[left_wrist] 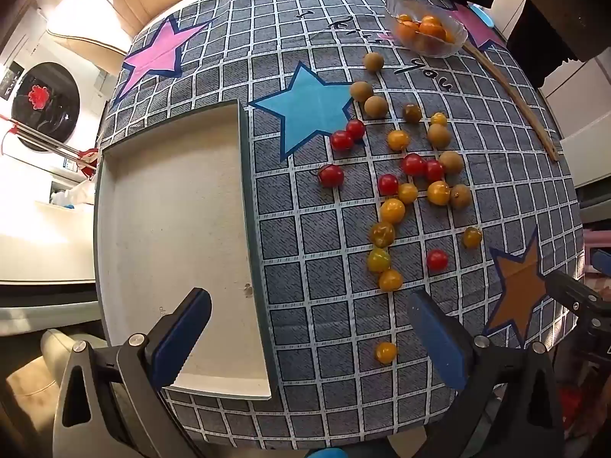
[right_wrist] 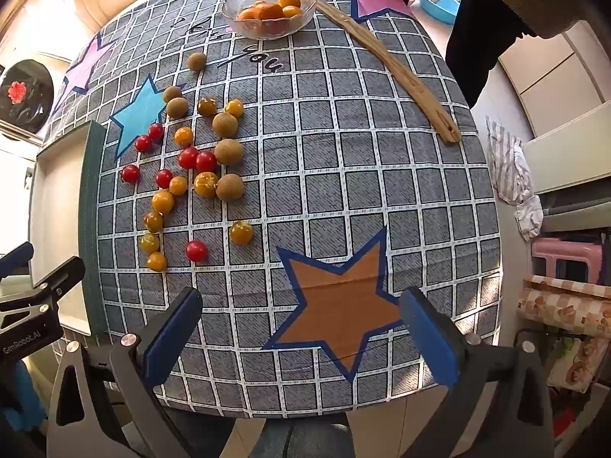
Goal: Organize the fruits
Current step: 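Move both grippers toward the cluster of cherry tomatoes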
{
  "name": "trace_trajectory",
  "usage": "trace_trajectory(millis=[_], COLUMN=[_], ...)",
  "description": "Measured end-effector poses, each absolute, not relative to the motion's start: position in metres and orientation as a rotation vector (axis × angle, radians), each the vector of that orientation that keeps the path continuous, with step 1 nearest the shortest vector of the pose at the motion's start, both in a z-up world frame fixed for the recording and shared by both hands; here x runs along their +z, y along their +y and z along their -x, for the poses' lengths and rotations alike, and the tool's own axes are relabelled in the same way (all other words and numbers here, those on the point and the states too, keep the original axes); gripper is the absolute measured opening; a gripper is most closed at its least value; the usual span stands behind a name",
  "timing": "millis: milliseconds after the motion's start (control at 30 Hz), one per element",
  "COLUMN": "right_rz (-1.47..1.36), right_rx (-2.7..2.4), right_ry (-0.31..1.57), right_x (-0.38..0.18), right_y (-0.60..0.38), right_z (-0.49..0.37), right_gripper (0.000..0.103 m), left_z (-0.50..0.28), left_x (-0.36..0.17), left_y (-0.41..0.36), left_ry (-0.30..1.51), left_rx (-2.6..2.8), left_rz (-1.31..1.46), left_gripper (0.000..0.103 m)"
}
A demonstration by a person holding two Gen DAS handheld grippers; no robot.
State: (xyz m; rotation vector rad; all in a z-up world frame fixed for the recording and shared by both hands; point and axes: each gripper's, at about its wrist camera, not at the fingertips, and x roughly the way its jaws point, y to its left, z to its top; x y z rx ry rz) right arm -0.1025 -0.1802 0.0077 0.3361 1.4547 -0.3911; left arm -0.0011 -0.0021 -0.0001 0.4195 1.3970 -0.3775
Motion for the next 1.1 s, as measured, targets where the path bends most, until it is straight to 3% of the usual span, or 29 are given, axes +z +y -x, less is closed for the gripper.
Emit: trace_trajectory(millis=[1100], right_rz=[-0.382], right_rx=[-0.401], right_ry=[1.507], right_x=[-0.021], right_y=[-0.196], right_z=[0.107], right_gripper=[0.103], left_z=[-0.019], left_x=[-0.029], left_y=[-0.017], left_ry=[1.423], left_rx=[-0.407], left_rz=[-0.385], left_gripper=[0.103])
